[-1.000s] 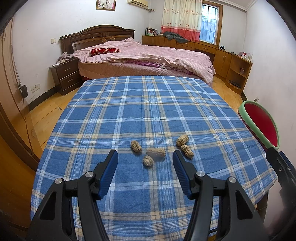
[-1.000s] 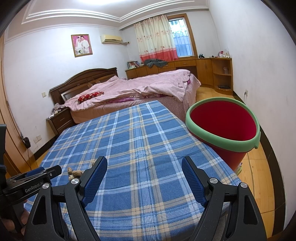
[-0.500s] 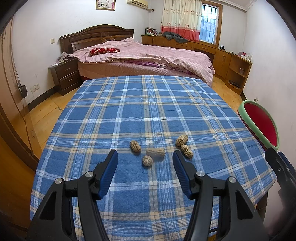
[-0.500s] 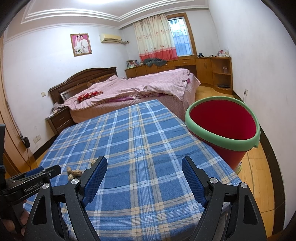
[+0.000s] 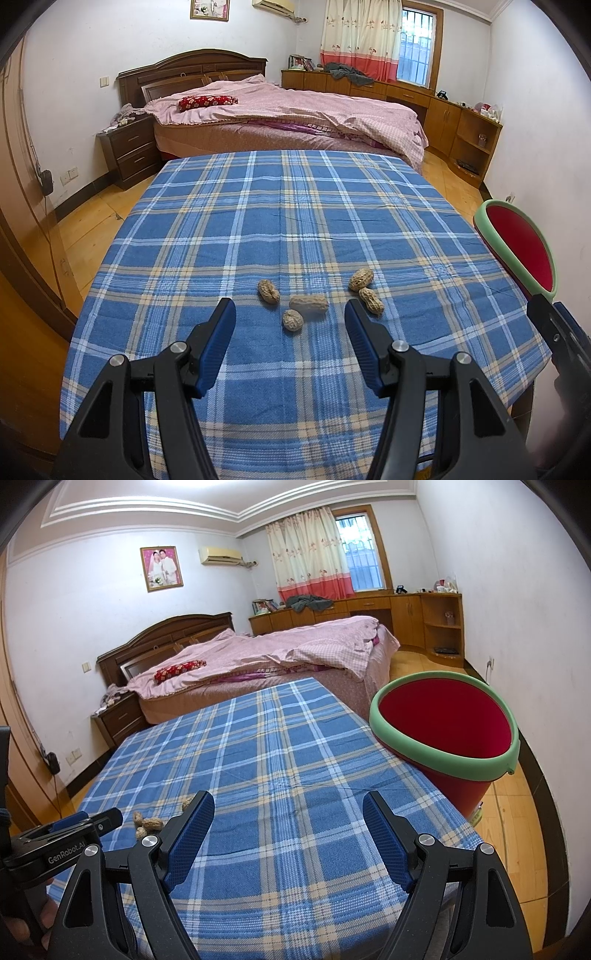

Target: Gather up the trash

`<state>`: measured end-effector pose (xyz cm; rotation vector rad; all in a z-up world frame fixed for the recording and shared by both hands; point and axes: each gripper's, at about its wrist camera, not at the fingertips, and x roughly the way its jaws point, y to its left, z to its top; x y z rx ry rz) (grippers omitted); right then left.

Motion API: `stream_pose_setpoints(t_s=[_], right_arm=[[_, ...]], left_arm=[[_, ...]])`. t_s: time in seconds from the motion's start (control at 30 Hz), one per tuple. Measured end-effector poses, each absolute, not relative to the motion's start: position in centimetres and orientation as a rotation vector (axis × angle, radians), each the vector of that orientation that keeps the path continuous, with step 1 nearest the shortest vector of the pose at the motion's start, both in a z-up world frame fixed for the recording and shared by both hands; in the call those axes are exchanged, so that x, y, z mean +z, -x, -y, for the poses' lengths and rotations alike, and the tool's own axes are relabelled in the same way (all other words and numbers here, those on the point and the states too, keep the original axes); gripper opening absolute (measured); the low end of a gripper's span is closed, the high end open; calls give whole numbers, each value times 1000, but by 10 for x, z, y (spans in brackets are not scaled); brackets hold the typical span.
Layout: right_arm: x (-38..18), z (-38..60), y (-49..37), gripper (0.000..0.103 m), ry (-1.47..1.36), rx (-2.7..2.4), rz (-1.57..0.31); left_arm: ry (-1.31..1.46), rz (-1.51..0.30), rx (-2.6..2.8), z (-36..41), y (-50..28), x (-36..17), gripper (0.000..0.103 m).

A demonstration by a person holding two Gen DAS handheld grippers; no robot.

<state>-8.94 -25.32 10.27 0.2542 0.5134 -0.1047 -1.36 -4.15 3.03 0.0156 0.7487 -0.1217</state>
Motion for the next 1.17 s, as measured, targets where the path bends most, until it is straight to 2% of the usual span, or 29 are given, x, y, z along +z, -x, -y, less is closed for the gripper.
stream_pose_setpoints(t_s=[1.17], right_arm=[[99, 259, 95, 83, -258, -111, -521]], left_arm=[[-14, -754, -121, 45, 13, 30, 61]])
